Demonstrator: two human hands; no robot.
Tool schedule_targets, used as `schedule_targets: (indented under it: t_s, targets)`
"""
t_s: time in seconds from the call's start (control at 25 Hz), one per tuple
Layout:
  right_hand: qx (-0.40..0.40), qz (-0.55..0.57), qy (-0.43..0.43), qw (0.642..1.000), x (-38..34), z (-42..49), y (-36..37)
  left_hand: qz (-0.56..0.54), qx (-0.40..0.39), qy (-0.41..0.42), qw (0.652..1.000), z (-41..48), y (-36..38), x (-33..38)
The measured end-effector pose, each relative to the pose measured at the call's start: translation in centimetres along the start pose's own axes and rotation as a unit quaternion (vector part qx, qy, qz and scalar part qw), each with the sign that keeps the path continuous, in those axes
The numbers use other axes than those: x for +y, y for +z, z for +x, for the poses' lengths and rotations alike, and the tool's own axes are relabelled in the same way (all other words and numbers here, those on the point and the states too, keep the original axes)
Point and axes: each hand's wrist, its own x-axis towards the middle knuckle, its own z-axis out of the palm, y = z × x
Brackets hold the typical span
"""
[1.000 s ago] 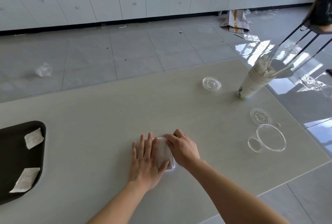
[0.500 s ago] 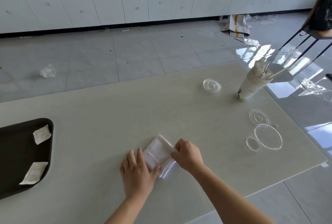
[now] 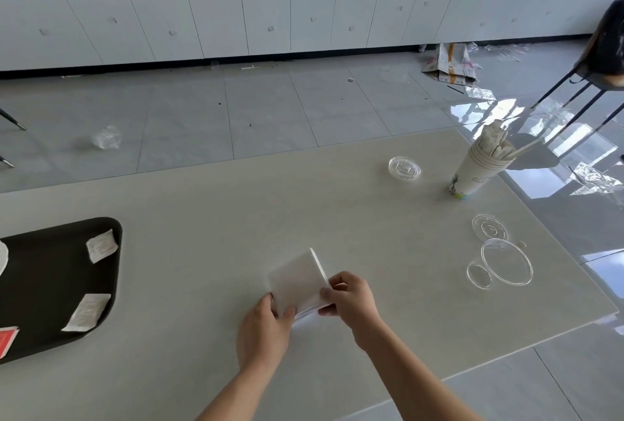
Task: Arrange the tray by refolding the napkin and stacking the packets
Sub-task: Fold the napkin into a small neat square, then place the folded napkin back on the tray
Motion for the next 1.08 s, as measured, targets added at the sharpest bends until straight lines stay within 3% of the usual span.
schedule_targets:
  t_s: [0.12, 0.24, 0.44, 0.6, 0.72, 0.88, 1.08]
  targets:
    - [-0.019, 0.05, -0.002, 0.999, -0.2, -0.5, 0.6, -0.117, -0.064, -0.05, 0.99, 0.9, -1.3, -0.1]
    - [-0.029, 0.053, -0.011, 0.998, -0.7, -0.8, 1.0, -0.256, -0.102, -0.092, 0.957, 1.1, -2.5, -1.1]
    - [-0.053, 0.05, -0.014, 0.997, -1.3, -1.3, 2.5, -0.34, -0.108, -0.116, 0.927, 0.8, -4.3, -2.1]
    - [-0.093, 0.068, -0.022, 0.993, -1.6, -1.8, 4.1, -0.371, -0.083, -0.139, 0.914, 0.3, -5.7, -3.0]
    - [-0.086, -0.044, -0.054, 0.994, -2.1, -2.3, 5.3, -0.358, -0.024, -0.125, 0.925, 0.4, -7.0, -4.0]
    - [-0.1, -0.222, -0.11, 0.964, -3.0, -3.1, 7.6, -0.309, 0.019, -0.087, 0.947, 0.3, -9.7, -5.7]
    - [-0.139, -0.241, -0.145, 0.95, -4.1, -3.6, 11.8, -0.321, 0.037, -0.094, 0.942, 0.0, -13.3, -8.4]
